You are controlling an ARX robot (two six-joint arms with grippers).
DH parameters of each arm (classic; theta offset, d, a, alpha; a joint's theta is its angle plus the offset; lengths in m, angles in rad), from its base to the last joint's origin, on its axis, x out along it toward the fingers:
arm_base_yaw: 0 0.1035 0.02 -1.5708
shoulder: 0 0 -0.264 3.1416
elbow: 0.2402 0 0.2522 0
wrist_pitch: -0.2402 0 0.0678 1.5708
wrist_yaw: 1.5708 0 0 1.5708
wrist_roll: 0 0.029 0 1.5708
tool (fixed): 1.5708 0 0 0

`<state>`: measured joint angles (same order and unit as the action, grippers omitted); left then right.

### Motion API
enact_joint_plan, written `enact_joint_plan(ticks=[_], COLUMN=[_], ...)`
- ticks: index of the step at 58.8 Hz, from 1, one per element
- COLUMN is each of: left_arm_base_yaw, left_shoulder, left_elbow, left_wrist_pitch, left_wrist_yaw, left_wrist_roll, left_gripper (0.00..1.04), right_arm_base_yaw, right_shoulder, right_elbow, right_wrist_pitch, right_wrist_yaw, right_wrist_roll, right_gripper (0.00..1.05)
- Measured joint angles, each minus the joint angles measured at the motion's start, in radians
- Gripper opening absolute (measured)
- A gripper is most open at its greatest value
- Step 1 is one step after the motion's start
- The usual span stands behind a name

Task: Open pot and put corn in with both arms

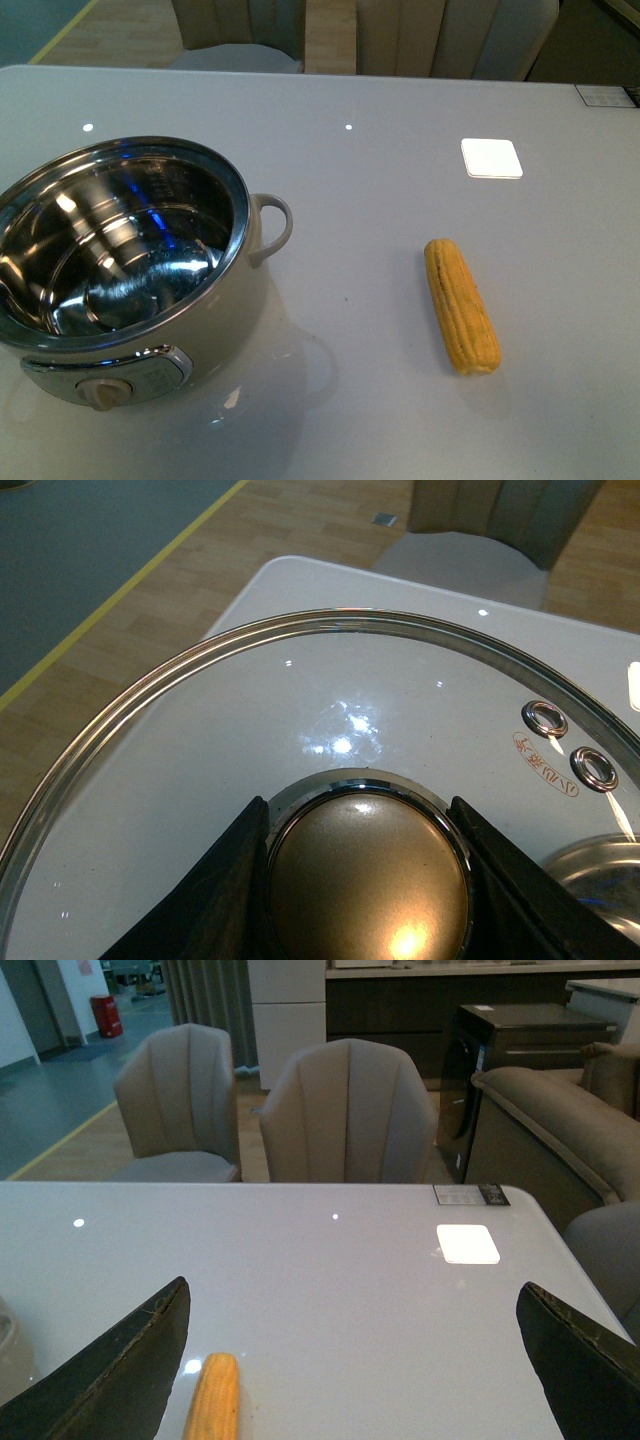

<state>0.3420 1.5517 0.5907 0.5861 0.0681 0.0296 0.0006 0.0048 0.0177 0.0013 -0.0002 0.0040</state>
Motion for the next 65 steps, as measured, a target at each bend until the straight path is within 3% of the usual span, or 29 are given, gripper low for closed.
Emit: enact_joint_plan(ticks=[9, 24, 38, 65], left_arm_base_yaw=[0.145, 0.295, 0.325, 0.305], left_shoulder=[0.077, 0.330, 0.516, 0.789], left_elbow=[-0.012, -0.069, -0.068, 0.047], left_wrist_pitch=[0.097, 0.331, 0.477, 0.618], left_wrist_yaw=[0.044, 0.091, 0.117, 0.123], left_wrist_roll=[0.056, 0.136, 0.169, 0.179], left_gripper=[0.45, 0.45, 0.45, 0.45], right_arm_base_yaw=[0.000, 0.000, 0.000, 0.000], right_shoulder=[0.000, 0.000, 0.000, 0.000], right_elbow=[0.000, 0.000, 0.000, 0.000], right_wrist_pitch=[0.000, 0.000, 0.000, 0.000], right_wrist_yaw=[0.000, 0.000, 0.000, 0.000], right_wrist_roll=[0.000, 0.000, 0.000, 0.000], right_gripper=[0.96, 0.96, 0.96, 0.96])
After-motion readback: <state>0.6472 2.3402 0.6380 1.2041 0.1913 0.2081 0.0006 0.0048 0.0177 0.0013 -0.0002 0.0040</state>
